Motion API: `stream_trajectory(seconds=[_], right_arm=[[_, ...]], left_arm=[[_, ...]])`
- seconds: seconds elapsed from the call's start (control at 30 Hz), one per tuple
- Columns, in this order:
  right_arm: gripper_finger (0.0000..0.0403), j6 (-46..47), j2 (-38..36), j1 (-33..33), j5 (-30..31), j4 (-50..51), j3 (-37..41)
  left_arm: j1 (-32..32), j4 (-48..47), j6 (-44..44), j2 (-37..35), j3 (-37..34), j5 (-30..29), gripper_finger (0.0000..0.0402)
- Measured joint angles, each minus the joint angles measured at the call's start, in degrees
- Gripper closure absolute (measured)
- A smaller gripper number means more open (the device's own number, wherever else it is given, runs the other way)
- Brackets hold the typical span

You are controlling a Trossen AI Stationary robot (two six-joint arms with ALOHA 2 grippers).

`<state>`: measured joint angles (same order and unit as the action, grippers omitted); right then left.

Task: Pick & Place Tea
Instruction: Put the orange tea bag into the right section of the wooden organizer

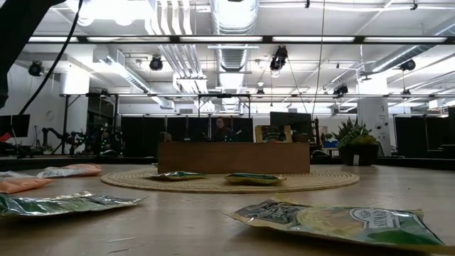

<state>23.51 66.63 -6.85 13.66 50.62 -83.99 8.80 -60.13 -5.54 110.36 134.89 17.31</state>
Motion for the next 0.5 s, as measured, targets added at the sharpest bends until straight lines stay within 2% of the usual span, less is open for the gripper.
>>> stream_trajectory(seconds=[0.23, 0.5], right_arm=[[0.0394, -2.5, -3.5, 0.0, 0.0, -5.9, 0.0], [0.0394, -5.2, -5.2, 0.0, 1.0, -8.1, 0.0]], left_arm=[[0.5, 6.3, 0.2, -2.7, 0.0, 1.2, 0.0224], [1.2, 12.7, 1.2, -4.3, -0.2, 1.6, 0.0228]])
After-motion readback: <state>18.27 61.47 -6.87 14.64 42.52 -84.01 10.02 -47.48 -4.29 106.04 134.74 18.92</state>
